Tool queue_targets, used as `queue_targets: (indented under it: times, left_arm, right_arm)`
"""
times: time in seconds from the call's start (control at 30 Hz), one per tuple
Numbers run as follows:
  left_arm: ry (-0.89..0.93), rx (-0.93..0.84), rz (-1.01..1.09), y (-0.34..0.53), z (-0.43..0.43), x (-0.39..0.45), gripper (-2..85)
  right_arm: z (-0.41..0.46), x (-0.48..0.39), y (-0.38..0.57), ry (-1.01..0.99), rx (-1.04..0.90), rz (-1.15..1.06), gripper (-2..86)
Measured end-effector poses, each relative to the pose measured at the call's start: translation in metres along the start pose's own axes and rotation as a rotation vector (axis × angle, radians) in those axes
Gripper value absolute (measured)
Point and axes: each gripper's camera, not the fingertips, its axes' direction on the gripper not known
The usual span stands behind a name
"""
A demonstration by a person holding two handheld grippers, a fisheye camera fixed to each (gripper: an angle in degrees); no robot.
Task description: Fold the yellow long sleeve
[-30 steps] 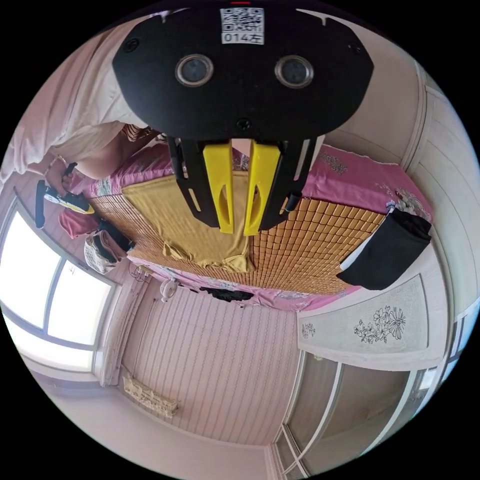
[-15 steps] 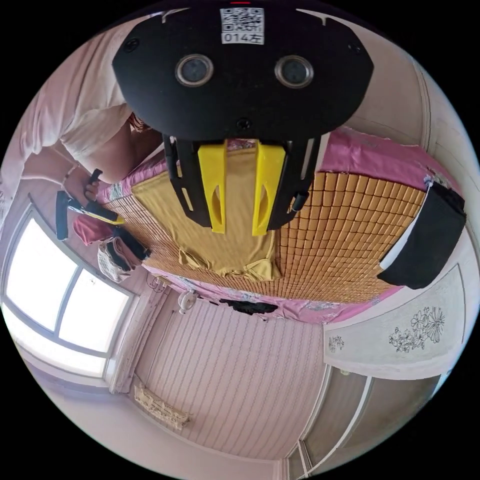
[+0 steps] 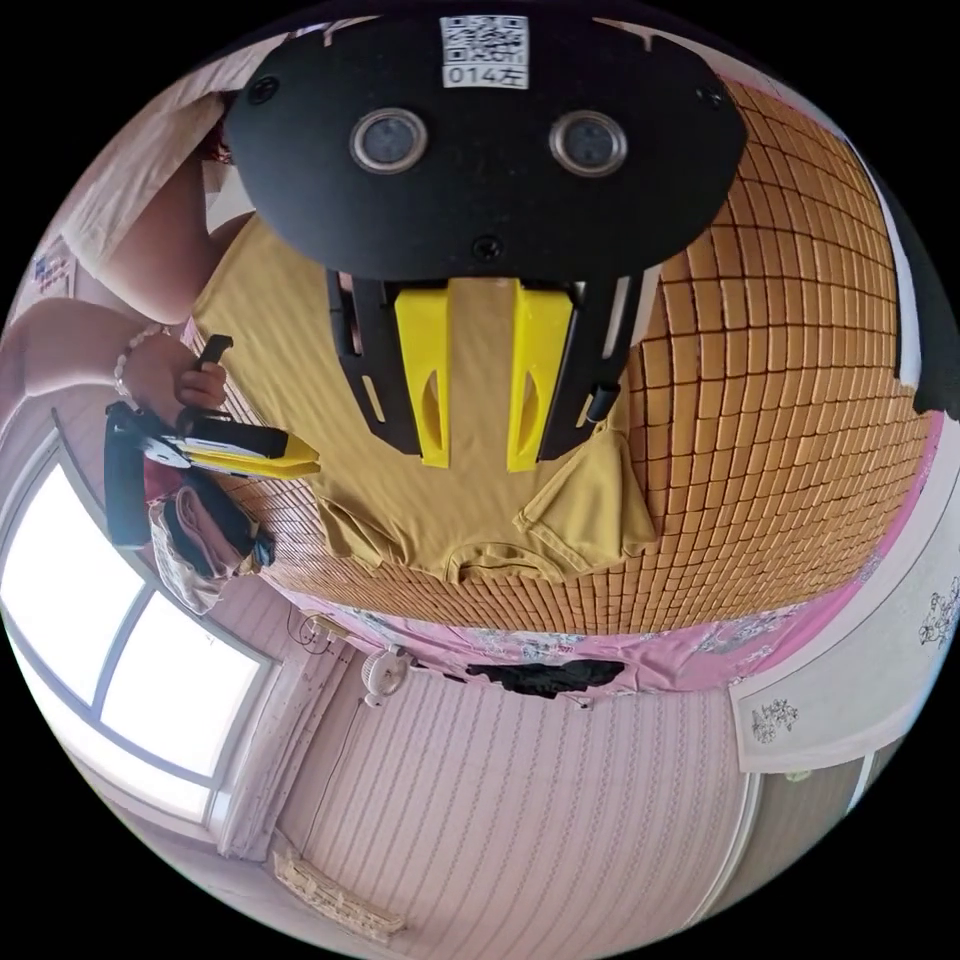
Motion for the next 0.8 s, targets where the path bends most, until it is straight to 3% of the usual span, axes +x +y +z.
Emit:
queue_targets:
  times: [0.2, 0.43, 0.63, 0.8]
  left_arm:
    - [-0.032, -0.124, -0.003, -0.064, 0.054, -0.013, 8.2]
    - [-0.041, -0.153, -0.047, -0.11, 0.109, -0.033, 9.0]
    - [-0.061, -0.271, -0.05, -0.127, 0.161, -0.057, 7.3]
    - [-0.03, -0.274, -0.096, -0.132, 0.157, -0.085, 0.7]
  right_arm:
    - [0.02, 0.023, -0.022, -0.007, -0.1, 0.083, 8.2]
    - [0.073, 0.06, -0.046, -0.04, -0.221, 0.055, 7.2]
    - [0.145, 0.095, -0.118, -0.049, -0.166, 0.06, 7.8]
    - [0.184, 0.102, -0.152, -0.07, -0.127, 0.064, 7.8]
